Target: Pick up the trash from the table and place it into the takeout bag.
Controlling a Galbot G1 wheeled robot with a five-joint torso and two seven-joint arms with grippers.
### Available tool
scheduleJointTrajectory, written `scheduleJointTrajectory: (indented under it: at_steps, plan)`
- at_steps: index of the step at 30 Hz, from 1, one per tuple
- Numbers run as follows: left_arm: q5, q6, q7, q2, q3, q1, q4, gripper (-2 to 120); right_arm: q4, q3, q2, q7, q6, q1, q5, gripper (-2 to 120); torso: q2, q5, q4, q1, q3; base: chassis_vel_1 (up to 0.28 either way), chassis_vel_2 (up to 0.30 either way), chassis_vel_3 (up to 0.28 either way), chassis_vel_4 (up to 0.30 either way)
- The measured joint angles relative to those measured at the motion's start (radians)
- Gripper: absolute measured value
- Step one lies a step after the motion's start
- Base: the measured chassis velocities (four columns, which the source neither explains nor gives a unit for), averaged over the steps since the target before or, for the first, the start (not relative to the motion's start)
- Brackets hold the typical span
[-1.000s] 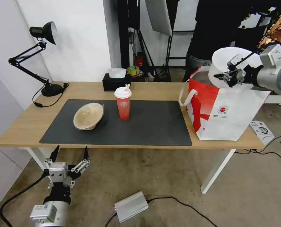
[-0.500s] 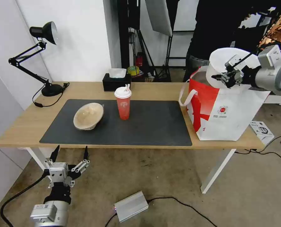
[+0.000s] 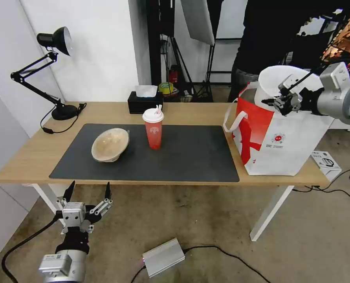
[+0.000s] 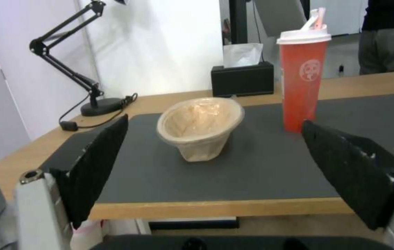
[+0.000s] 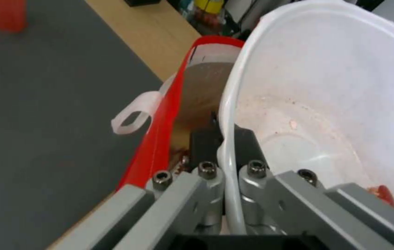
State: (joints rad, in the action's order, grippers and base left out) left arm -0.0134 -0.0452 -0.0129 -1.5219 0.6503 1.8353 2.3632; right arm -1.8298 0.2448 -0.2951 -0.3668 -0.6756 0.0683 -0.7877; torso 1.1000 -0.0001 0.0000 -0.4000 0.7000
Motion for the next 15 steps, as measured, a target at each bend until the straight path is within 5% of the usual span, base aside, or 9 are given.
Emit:
scheduleJointTrajectory:
  at_steps: [3, 15]
  plan:
    - [0.0, 0.0, 0.0, -0.001, -0.001, 0.001, 0.0, 100, -0.002, -0.004, 0.005, 0.002, 0.0, 0.004, -0.002, 0, 0.0, 0.0, 0.0, 0.0, 0.0, 0.0, 0.0, 0.0, 0.0]
    - [-0.001, -0.001, 0.001, -0.003, -0.002, 0.004, 0.002, 100, -0.003, -0.009, 0.012, 0.007, -0.001, 0.002, -0.005, 43, 0.0, 0.0, -0.0001, 0.0, 0.0, 0.0, 0.0, 0.0, 0.0]
